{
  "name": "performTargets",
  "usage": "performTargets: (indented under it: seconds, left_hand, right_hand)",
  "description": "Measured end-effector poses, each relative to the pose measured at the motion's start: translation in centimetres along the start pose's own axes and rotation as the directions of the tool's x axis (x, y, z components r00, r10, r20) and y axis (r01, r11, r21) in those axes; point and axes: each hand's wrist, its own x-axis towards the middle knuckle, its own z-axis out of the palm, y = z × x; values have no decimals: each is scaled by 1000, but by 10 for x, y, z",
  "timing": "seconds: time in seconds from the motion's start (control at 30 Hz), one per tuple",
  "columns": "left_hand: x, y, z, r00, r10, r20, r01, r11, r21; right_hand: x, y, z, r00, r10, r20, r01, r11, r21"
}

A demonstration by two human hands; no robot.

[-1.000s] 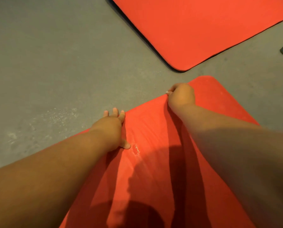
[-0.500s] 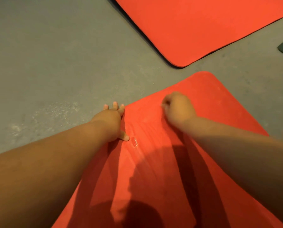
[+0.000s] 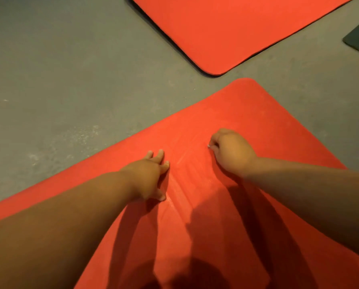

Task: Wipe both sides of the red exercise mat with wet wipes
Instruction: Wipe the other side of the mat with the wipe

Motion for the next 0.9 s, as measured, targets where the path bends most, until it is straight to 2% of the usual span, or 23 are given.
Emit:
performTargets:
  seconds: [0.03,0.1,0.13,0.17,0.2,0.23,0.27,0.33,0.37,0.43,0.53,0.63,0.7,0.77,0.83,0.9]
  left_hand:
    - [-5,8,3,1000,4,23,-4,1000,-2]
    - [-13,20,9,999,-12,41,12,1000,3]
    - [-15,24,12,999,-20,45,20,1000,16]
    - [-17,28,14,998,-25,52,23,999,27]
    - [-19,33,15,998,-28,62,26,999,36]
    - [-20,37,16,997,-31,72,27,999,43]
    - [-21,41,17,996,-33,79,29,998,52]
    - [-24,46,20,996,-44,83,39,997,63]
    - [-25,48,22,995,-53,82,48,997,60]
    - [-28,53,26,994,-73,78,69,996,55]
    - [-31,61,31,994,-100,52,97,994,47]
    - [-36,74,38,992,-101,70,100,995,20]
    - [-44,84,44,990,-77,115,75,997,19]
    - [-53,92,50,987,-55,150,51,998,35]
    - [-61,101,55,984,-43,173,34,998,56]
    - [-66,112,58,978,-58,201,47,997,60]
  right_hand:
    - [-20,-14,6,991,-120,66,119,993,23]
    - [-59,-38,15,895,-373,245,358,928,106]
    - [-71,-42,16,840,-447,306,424,894,143]
    - [-72,-39,16,839,-448,309,420,894,154]
    - [-65,-30,17,887,-393,244,368,919,143]
    - [-52,-15,15,956,-259,138,242,962,129]
    - [-39,3,11,998,-56,9,55,989,136]
    - [-21,30,3,947,279,-159,-251,952,178]
    - [-18,33,4,929,329,-166,-307,940,149]
    - [-30,16,15,961,252,-118,-243,967,82]
    - [-85,-32,30,1000,-18,-21,21,991,131]
    - [-139,-55,32,958,-237,163,205,960,191]
    - [-148,-37,28,965,-192,181,158,969,188]
    - [-135,0,19,996,-26,88,10,985,173]
    - [-114,44,8,981,190,-49,-184,977,108]
    - [-105,63,3,965,250,-82,-248,968,32]
